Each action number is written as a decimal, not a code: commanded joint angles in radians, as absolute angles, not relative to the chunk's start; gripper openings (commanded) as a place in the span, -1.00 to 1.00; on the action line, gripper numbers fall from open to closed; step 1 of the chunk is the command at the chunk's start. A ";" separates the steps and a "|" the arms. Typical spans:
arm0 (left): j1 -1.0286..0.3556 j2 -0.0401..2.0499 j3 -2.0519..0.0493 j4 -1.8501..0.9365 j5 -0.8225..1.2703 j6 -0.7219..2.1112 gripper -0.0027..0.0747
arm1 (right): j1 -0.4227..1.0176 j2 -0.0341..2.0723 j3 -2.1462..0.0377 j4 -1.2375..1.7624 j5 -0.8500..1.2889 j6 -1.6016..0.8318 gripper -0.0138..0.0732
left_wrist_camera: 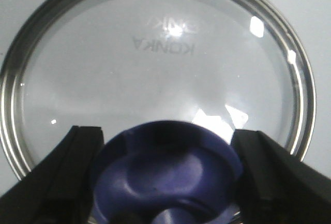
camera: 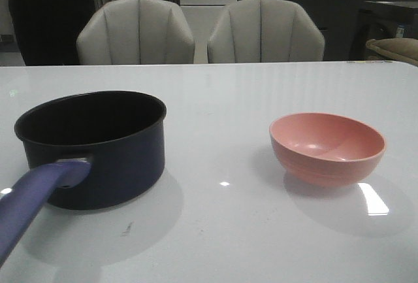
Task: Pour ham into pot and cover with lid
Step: 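Grasp the purple knob of the set-aside glass lid with the left gripper, then carry the glass lid over the saucepan and lower it on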
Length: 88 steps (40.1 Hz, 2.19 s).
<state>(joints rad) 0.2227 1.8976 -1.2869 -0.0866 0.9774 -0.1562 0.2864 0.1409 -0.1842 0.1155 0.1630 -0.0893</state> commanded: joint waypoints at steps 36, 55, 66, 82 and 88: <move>0.004 1.656 -1.627 -0.098 1.129 -0.010 -0.13 | 0.286 0.149 -0.211 0.116 0.082 -0.099 -0.31; -0.296 1.657 -1.652 -0.075 1.185 -0.008 -0.13 | 0.286 0.149 -0.211 0.116 0.082 -0.099 -0.31; -0.396 1.720 -1.654 -0.073 1.219 0.017 -0.13 | 0.286 0.149 -0.211 0.116 0.082 -0.099 -0.31; -0.414 1.784 -1.658 -0.077 1.221 0.036 -0.13 | 0.286 0.149 -0.211 0.116 0.081 -0.099 -0.31; -0.414 1.796 -1.658 -0.077 1.202 0.044 -0.13 | 0.286 0.149 -0.211 0.116 0.081 -0.099 -0.31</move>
<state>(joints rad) -0.4055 1.8437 -1.6230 -0.0701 1.2381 0.0372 0.2864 0.1409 -0.1842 0.1155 0.1630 -0.0893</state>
